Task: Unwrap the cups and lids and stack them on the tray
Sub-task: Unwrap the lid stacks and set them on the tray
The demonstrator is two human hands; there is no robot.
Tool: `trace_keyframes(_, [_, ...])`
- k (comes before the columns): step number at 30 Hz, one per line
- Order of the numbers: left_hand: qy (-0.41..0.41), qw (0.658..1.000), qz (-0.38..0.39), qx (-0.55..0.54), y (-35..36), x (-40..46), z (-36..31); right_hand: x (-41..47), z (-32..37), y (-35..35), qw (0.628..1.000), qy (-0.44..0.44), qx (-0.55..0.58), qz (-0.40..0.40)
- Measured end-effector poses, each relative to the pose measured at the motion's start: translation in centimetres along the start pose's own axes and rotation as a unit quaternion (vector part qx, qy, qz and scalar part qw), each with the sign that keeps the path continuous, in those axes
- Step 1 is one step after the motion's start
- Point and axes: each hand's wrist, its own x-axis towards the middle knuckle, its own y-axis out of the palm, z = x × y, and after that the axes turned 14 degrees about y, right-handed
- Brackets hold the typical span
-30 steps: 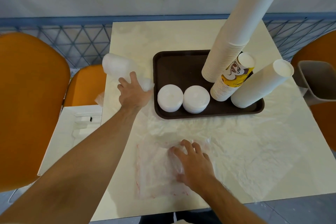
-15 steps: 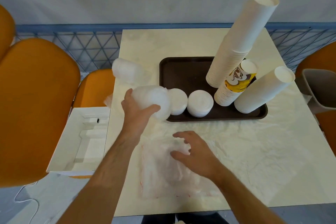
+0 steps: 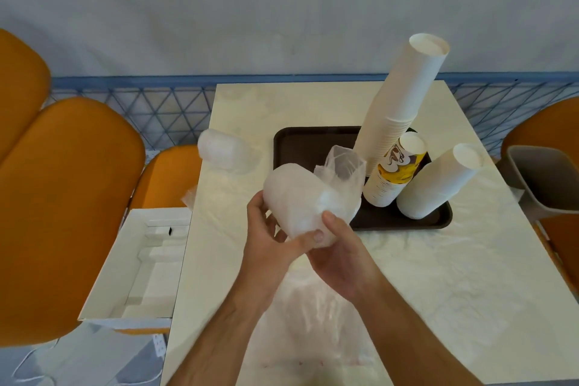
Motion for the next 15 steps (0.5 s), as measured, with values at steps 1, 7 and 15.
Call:
trace_keyframes(1, [0.003, 1.0, 0.006, 0.002, 0.1, 0.0, -0.3, -0.1, 0.5, 0.1, 1.0, 0.0, -0.003, 0.003])
trace_keyframes(7, [-0.039, 0.994, 0.088, -0.057, -0.1, 0.6, -1.8, -0.5, 3.2, 0.1, 0.998, -0.031, -0.046, -0.006])
trace_keyframes(15, [-0.058, 0.991, 0.069, -0.099, -0.7, 2.8, -3.9, -2.6, 6.7, 0.2, 0.997, -0.012, -0.076, -0.023])
